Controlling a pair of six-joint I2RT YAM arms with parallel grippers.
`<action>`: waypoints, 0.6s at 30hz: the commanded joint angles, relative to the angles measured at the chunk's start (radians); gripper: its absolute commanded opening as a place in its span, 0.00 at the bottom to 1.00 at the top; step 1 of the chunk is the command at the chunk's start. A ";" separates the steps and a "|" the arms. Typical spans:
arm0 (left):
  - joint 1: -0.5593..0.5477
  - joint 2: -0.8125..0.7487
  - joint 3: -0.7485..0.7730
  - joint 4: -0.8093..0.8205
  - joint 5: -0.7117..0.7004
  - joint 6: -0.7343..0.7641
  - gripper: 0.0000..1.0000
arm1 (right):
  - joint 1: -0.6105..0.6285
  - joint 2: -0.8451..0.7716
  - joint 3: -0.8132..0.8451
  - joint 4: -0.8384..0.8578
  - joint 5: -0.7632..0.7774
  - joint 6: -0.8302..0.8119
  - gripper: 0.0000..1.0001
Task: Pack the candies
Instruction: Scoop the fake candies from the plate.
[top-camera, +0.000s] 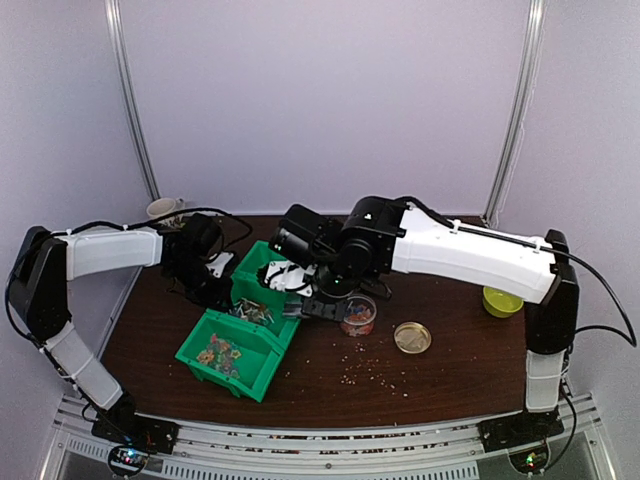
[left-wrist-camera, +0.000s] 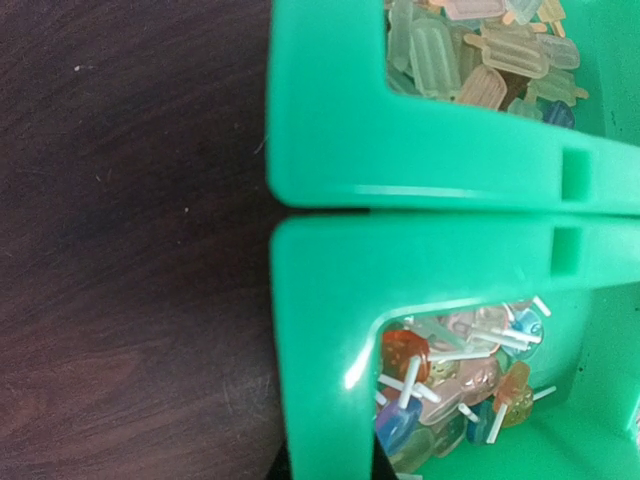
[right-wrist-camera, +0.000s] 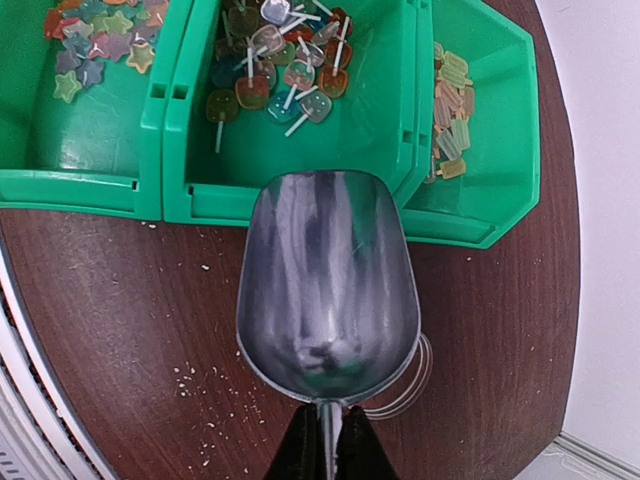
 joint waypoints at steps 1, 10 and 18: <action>-0.034 -0.048 0.071 0.030 -0.038 0.022 0.00 | -0.002 0.045 0.062 -0.023 0.087 0.004 0.00; -0.086 -0.029 0.167 -0.062 -0.106 0.027 0.00 | 0.001 0.154 0.170 -0.056 0.114 0.024 0.00; -0.133 -0.014 0.210 -0.089 -0.153 0.028 0.00 | 0.002 0.249 0.217 -0.079 0.130 0.049 0.00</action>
